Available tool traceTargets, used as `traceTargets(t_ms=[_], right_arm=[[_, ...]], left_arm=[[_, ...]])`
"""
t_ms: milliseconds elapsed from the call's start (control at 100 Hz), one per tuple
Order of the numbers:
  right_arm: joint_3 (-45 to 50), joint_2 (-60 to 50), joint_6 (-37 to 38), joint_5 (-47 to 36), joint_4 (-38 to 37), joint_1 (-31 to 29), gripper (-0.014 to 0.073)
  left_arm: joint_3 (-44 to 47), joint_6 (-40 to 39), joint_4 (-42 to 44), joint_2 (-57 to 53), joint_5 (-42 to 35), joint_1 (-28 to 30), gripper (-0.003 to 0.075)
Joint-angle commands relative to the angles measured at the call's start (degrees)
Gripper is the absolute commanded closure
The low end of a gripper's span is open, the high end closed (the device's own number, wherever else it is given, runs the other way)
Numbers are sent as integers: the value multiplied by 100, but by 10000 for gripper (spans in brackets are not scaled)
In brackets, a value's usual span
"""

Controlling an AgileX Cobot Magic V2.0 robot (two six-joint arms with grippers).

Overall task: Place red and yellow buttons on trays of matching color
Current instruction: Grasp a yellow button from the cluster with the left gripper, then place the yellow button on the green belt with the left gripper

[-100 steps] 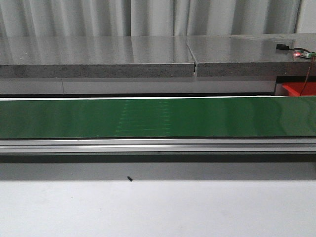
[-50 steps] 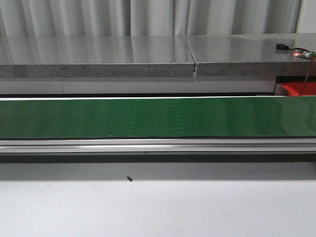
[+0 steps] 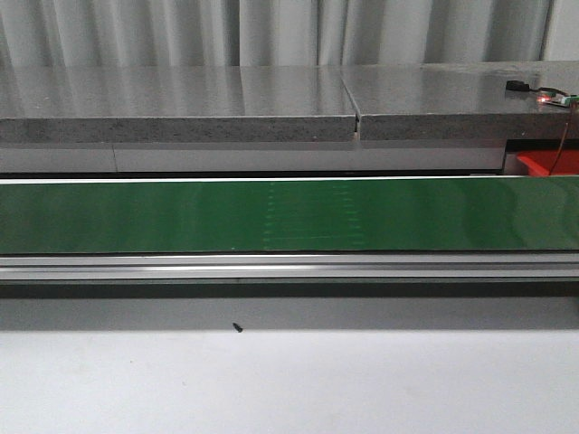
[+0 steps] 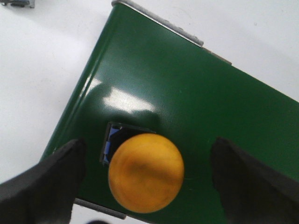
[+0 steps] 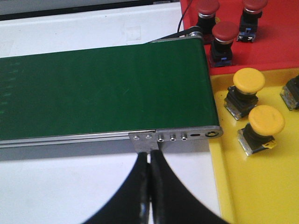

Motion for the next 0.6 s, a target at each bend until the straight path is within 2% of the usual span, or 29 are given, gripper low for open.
traceTargets(t_ms=[0, 200, 590], right_arm=[[-153, -2, -60, -321, 28, 6, 661], [-153, -2, -60, -321, 28, 6, 661], [-153, -2, -60, -321, 28, 6, 661]], left_arm=[[-192, 18, -131, -365, -230, -29, 153], [-603, -30, -106, -401, -145, 167, 153], [-1201, -30, 97, 47, 208, 991, 154]])
